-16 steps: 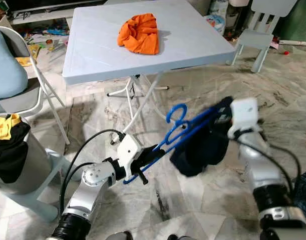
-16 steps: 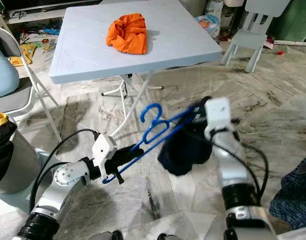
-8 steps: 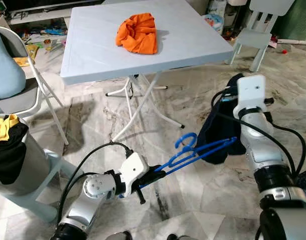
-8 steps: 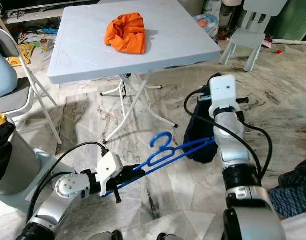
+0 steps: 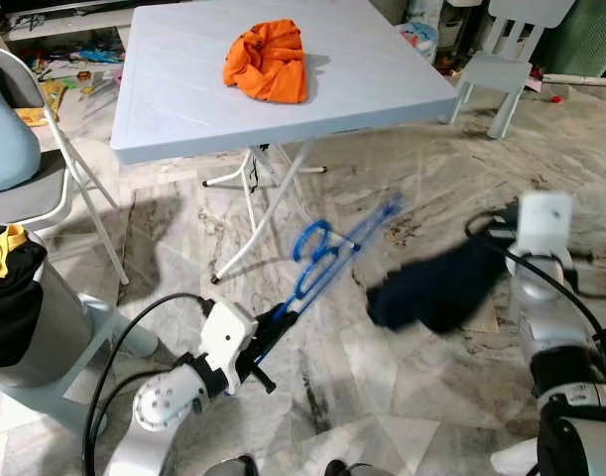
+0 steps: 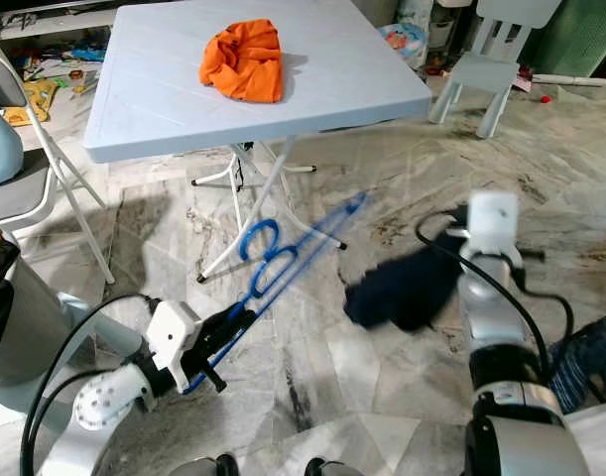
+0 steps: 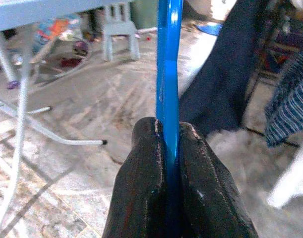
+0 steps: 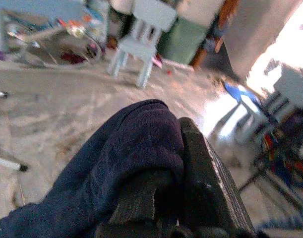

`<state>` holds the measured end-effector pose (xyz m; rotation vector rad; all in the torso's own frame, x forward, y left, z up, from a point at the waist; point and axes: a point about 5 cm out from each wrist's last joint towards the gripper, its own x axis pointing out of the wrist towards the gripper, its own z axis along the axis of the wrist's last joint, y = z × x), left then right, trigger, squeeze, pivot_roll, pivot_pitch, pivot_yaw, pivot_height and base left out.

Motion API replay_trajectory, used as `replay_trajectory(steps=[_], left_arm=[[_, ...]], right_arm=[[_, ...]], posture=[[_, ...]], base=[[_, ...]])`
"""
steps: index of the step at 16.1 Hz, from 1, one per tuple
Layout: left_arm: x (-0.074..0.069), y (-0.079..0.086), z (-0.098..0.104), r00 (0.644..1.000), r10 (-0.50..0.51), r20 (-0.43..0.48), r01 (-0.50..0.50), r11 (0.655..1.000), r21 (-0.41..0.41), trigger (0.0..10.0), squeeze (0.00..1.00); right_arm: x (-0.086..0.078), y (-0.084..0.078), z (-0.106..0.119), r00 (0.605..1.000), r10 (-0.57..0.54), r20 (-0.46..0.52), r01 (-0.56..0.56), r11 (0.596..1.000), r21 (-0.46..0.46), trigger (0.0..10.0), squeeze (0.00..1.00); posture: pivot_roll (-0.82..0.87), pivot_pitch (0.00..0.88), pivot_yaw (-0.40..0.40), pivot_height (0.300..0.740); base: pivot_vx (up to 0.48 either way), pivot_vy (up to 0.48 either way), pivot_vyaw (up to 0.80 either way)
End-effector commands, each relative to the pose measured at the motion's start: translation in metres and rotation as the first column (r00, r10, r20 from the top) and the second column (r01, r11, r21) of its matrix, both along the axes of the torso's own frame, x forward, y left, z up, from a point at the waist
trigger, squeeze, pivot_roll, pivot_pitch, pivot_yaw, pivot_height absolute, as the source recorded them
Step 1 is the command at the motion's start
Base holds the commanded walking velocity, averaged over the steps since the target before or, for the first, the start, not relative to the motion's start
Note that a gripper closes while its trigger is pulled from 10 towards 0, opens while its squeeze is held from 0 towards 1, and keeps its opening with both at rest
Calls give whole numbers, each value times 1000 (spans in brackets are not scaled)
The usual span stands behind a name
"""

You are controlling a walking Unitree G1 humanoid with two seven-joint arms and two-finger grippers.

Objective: Hang hanger

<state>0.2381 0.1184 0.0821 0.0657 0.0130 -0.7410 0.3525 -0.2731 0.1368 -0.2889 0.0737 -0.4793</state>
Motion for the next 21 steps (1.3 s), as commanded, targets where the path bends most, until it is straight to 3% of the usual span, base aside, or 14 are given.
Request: replay_trajectory(steps=[1,2,3,4,5,6,7,9,11,13,15,18,21], left_arm=[[0,1,5,999,14,32,-14,1000,1,0,0],[-2,-1,1,992,129,0,-129,991,-38,0,0],[3,4,-5,965,258,-33,-258,966,5,3608,0],[5,7,-7,950,309,-43,-309,951,14,7333,0],[7,7,-8,943,329,-59,-329,944,11,10000,0],[12,8,-6,922,385,-44,-385,923,18,10000,0],[16,11,-2,901,434,-20,-433,901,21,10000,0],[26,18,9,851,525,26,-525,851,-1,10000,0],[31,21,16,815,579,34,-579,815,-21,10000,0],[30,17,21,815,580,25,-578,815,-49,10000,0],[30,16,21,819,574,20,-572,819,-51,10000,0],[32,21,20,789,613,22,-612,790,-40,10000,0],[35,16,23,797,604,23,-602,797,-51,10000,0]], right_arm=[[0,-4,6,999,-21,32,20,1000,8,0,0],[-2,1,1,1000,6,23,-7,999,31,0,0],[-2,15,-6,993,119,11,-119,990,70,0,0],[-2,32,-7,967,250,45,-254,960,120,0,0],[-4,48,-8,925,367,98,-379,908,180,0,0],[-11,66,-7,864,481,149,-502,841,202,0,0],[-16,77,-7,825,541,165,-565,803,191,0,0],[-23,91,-2,783,588,204,-619,770,155,0,0],[-23,90,10,776,566,278,-620,764,177,0,0],[-22,91,22,762,561,324,-631,756,173,0,0],[-24,96,22,750,578,323,-647,742,175,0,0],[-26,104,20,724,619,303,-679,718,156,0,0],[-25,111,23,697,651,301,-706,696,130,0,0]], posture=[[2,155,-37,740],[5,160,-34,740],[12,158,-34,740],[18,152,-35,740],[18,152,-35,740],[23,141,-43,740],[22,138,-43,740],[19,130,-39,740],[15,125,-30,740],[15,124,-25,740],[17,122,-23,740],[23,119,-27,740],[20,114,-30,740]], base=[[0,0,0],[0,0,0],[0,0,0],[0,0,0],[0,0,0],[0,0,0],[0,0,0],[0,0,0],[0,0,0],[0,0,0],[0,0,0],[199,0,0],[335,0,0]])
